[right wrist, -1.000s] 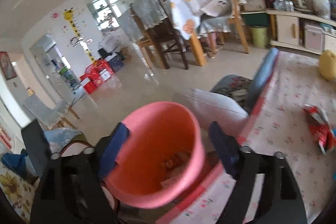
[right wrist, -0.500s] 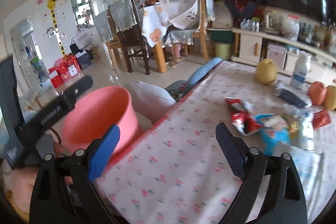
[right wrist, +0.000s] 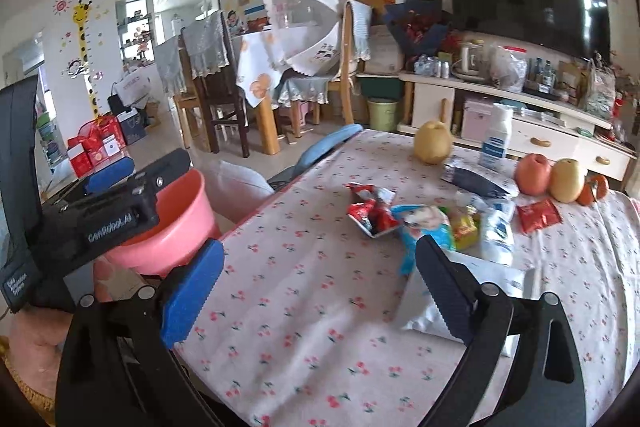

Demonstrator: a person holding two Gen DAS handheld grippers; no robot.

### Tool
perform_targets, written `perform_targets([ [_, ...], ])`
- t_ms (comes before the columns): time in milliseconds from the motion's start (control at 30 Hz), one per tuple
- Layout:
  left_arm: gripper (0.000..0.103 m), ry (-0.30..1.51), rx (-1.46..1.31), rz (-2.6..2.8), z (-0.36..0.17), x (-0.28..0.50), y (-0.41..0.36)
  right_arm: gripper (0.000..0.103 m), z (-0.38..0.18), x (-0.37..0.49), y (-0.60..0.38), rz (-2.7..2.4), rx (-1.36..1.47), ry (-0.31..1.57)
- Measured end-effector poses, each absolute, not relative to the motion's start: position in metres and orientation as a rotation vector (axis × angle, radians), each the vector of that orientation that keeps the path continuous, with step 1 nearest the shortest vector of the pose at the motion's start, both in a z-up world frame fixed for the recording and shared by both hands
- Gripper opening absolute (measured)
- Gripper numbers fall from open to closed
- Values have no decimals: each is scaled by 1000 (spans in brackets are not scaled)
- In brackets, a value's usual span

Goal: Collect trash
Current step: 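Return both tools from the bucket toward the remaining table items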

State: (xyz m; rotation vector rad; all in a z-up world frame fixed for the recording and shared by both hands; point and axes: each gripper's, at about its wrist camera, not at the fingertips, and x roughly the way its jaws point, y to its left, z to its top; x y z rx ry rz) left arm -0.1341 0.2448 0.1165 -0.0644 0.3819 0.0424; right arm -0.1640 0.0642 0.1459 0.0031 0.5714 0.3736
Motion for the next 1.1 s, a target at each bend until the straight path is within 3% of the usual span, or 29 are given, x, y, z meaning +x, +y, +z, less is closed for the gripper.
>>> perform_targets([
  [1100, 93, 568, 143, -187, 77, -131, 98, 98, 133, -165, -111, 155, 130, 514],
])
